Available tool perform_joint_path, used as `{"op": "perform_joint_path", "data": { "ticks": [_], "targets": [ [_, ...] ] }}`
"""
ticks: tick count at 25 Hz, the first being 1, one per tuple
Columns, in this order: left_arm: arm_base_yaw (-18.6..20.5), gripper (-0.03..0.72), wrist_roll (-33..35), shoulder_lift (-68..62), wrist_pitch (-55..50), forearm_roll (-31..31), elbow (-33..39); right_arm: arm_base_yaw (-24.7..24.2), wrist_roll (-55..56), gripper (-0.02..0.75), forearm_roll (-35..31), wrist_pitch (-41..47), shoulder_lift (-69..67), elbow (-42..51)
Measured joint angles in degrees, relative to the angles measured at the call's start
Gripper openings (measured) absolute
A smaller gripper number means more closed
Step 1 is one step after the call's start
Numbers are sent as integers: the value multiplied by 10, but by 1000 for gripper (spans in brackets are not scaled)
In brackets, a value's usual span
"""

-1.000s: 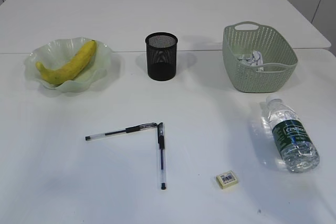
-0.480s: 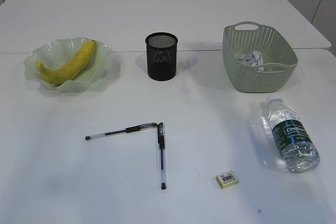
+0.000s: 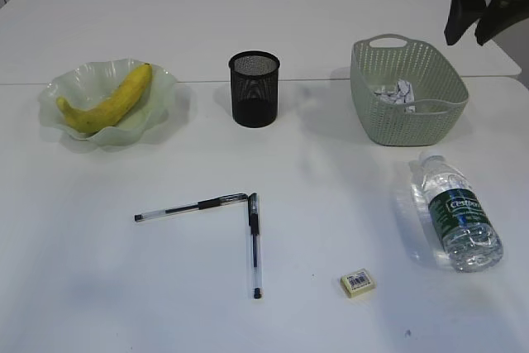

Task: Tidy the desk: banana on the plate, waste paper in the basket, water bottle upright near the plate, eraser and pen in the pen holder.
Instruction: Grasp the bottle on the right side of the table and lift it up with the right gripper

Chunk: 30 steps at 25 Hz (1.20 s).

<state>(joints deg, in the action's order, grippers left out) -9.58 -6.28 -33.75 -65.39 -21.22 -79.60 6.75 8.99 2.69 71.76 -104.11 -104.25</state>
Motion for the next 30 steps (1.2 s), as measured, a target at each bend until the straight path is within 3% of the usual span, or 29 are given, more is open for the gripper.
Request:
{"op": "perform_joint_path", "data": {
  "ticks": [9,18,23,30],
  "targets": [
    [0,-16,0,0,-15,19,0,0,-6,298,-27,-3,7,90],
    [0,-16,0,0,-55,44,0,0,3,547,-2,-7,6,163],
    [0,-16,0,0,-59,63,0,0,22,566,17,-9,-26,163],
    [0,-16,0,0,-61,75,0,0,37,568,-13,-16,-77,163]
  ]
}}
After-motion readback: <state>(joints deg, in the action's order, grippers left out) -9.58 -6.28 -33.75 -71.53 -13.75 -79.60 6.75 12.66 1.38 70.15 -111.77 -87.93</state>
